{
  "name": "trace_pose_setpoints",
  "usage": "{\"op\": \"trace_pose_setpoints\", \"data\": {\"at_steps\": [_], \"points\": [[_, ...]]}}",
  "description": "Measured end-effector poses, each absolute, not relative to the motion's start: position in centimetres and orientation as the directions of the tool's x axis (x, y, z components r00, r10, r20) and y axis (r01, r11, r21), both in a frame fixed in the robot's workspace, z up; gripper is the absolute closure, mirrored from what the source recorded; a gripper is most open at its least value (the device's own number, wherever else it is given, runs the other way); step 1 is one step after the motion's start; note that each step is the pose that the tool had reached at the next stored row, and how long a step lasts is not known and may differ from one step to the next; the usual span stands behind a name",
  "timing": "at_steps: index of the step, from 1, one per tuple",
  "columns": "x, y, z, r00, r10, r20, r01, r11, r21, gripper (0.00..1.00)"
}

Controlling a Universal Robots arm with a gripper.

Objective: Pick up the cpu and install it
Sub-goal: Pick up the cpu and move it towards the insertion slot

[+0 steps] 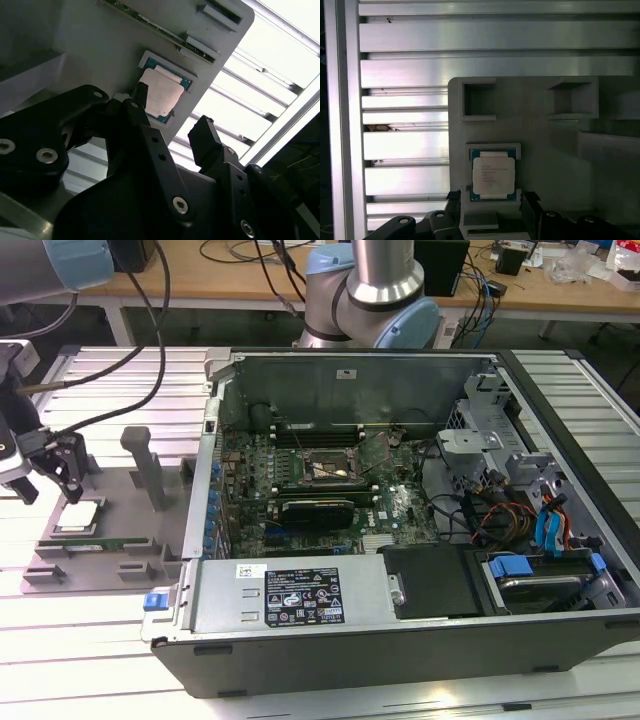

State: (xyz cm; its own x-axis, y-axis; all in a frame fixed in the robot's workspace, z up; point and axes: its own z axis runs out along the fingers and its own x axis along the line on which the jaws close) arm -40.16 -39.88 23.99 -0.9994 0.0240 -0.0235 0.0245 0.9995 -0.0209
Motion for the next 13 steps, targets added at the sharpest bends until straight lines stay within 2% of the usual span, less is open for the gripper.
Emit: {"op": "trace_pose_setpoints", "data": {"at_steps": [13], "points": [[-39.4,-39.9,21.5,-0.999,-0.030,-0.024,-0.029,0.999,-0.025,0.40]]}}
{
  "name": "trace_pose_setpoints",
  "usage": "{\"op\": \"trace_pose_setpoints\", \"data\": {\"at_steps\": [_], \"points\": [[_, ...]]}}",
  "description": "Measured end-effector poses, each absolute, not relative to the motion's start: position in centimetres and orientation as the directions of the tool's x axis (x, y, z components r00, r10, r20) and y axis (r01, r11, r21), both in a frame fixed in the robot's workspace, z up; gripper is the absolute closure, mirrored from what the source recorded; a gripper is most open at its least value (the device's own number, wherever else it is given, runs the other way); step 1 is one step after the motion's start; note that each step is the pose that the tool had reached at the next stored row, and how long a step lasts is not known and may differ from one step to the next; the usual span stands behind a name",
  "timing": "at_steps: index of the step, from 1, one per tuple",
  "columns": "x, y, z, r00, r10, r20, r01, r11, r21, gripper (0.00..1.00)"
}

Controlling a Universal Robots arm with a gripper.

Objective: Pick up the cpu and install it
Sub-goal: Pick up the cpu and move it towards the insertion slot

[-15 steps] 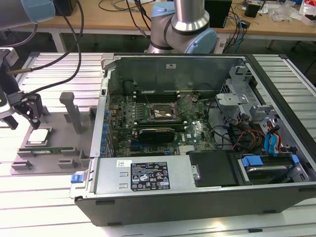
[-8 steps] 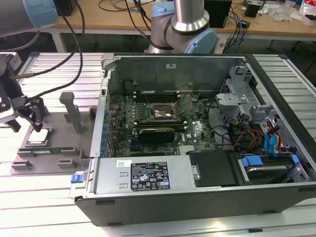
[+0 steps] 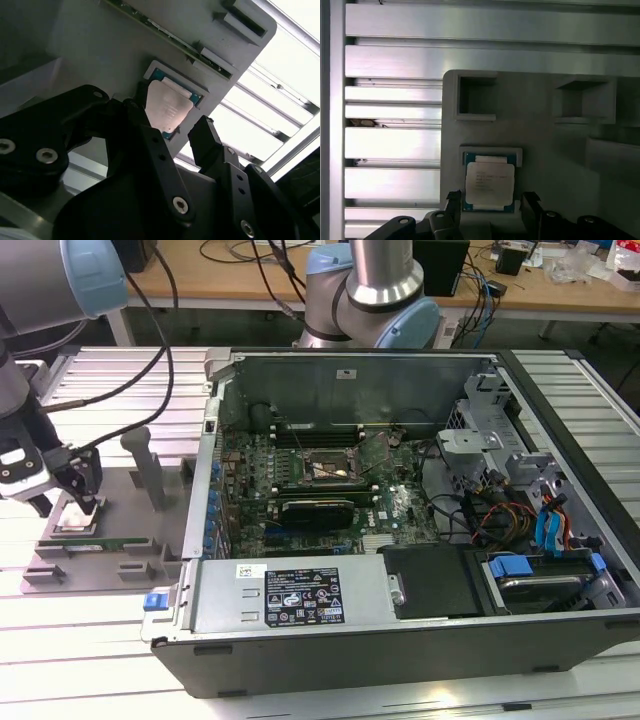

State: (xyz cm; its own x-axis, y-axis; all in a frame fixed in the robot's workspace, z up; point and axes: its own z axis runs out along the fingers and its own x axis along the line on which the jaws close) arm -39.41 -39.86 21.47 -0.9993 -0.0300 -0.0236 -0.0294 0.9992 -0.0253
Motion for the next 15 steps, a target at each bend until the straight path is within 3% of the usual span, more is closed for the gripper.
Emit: {"op": "trace_pose_setpoints", "data": {"at_steps": [15], "points": [[-39.3,-39.0,19.4,-0.997,-0.069,-0.023,-0.069,0.997,-0.024,0.40]]}}
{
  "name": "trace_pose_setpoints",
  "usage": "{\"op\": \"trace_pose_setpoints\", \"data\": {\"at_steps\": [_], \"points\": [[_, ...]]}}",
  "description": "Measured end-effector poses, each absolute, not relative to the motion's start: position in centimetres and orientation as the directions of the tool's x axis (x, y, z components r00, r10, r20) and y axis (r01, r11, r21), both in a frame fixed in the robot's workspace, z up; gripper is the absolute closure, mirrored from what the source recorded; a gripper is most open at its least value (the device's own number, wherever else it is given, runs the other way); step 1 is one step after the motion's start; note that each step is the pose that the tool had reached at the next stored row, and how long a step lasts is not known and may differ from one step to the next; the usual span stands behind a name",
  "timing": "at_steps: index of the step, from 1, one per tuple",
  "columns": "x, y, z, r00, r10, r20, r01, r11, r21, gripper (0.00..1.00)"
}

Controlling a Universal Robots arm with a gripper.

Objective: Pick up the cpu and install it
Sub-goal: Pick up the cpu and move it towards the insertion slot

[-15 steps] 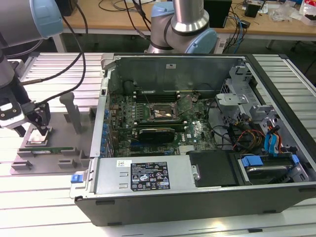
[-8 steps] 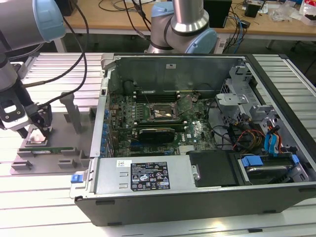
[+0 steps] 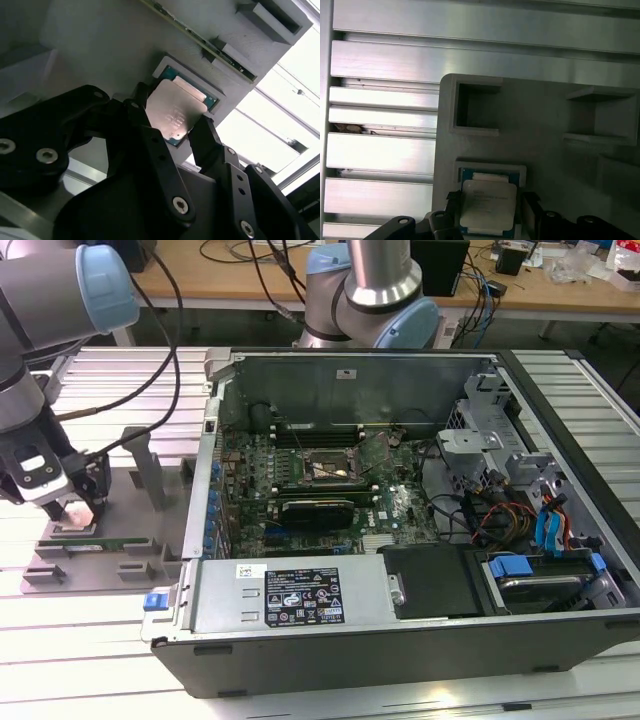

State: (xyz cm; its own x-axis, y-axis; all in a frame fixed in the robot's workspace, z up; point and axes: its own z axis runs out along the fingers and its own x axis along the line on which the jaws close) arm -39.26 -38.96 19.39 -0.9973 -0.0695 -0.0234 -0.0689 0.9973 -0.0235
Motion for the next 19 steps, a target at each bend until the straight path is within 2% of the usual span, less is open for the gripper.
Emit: {"op": "trace_pose_setpoints", "data": {"at_steps": [19], "points": [[-39.46,-38.96,18.63,-0.997,-0.070,-0.024,-0.069,0.997,-0.024,0.40]]}}
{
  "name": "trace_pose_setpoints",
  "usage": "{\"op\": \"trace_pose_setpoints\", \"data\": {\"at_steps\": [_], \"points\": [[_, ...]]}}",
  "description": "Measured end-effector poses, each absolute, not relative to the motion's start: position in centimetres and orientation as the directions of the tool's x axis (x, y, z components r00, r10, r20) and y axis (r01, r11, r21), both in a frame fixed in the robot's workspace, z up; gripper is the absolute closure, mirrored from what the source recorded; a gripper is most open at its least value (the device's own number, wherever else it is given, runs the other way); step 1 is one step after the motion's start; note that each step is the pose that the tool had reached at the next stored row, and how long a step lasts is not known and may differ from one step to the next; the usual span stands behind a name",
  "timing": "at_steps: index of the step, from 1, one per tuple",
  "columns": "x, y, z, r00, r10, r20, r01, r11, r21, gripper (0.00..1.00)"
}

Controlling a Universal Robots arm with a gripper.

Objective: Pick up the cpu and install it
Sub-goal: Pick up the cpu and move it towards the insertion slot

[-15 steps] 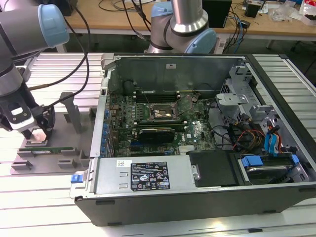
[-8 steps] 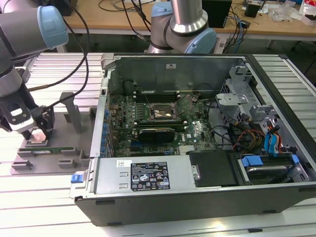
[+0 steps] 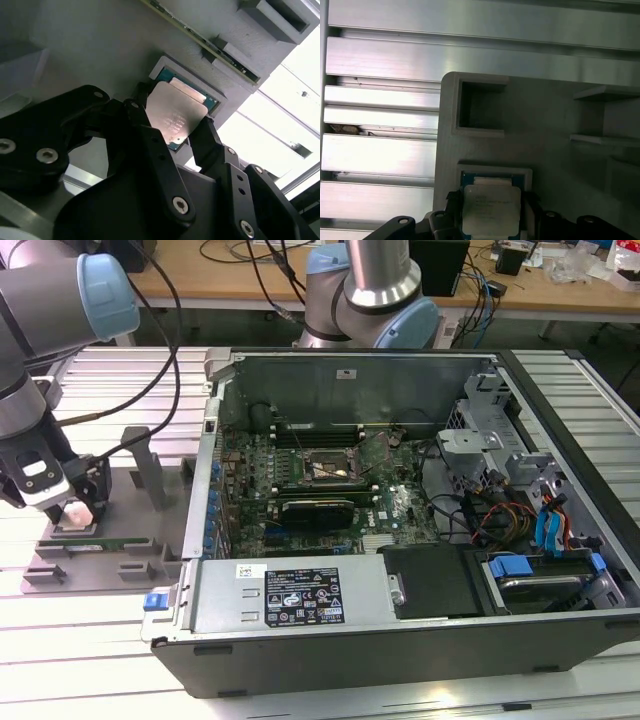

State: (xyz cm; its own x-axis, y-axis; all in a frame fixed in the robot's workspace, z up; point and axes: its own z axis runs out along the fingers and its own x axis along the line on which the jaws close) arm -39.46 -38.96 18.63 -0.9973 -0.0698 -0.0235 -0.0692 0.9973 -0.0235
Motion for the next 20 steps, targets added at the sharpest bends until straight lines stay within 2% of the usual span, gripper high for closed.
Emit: {"op": "trace_pose_setpoints", "data": {"at_steps": [2,4,13,20], "points": [[-39.5,-39.0,18.6,-0.997,-0.070,-0.024,-0.069,0.997,-0.023,0.40],[-39.5,-39.0,18.6,-0.997,-0.070,-0.024,-0.069,0.997,-0.023,0.45],[-39.4,-39.0,18.7,-0.997,-0.069,-0.024,-0.069,0.997,-0.023,0.45],[-39.5,-39.0,20.8,-0.997,-0.069,-0.024,-0.069,0.997,-0.023,0.45]]}}
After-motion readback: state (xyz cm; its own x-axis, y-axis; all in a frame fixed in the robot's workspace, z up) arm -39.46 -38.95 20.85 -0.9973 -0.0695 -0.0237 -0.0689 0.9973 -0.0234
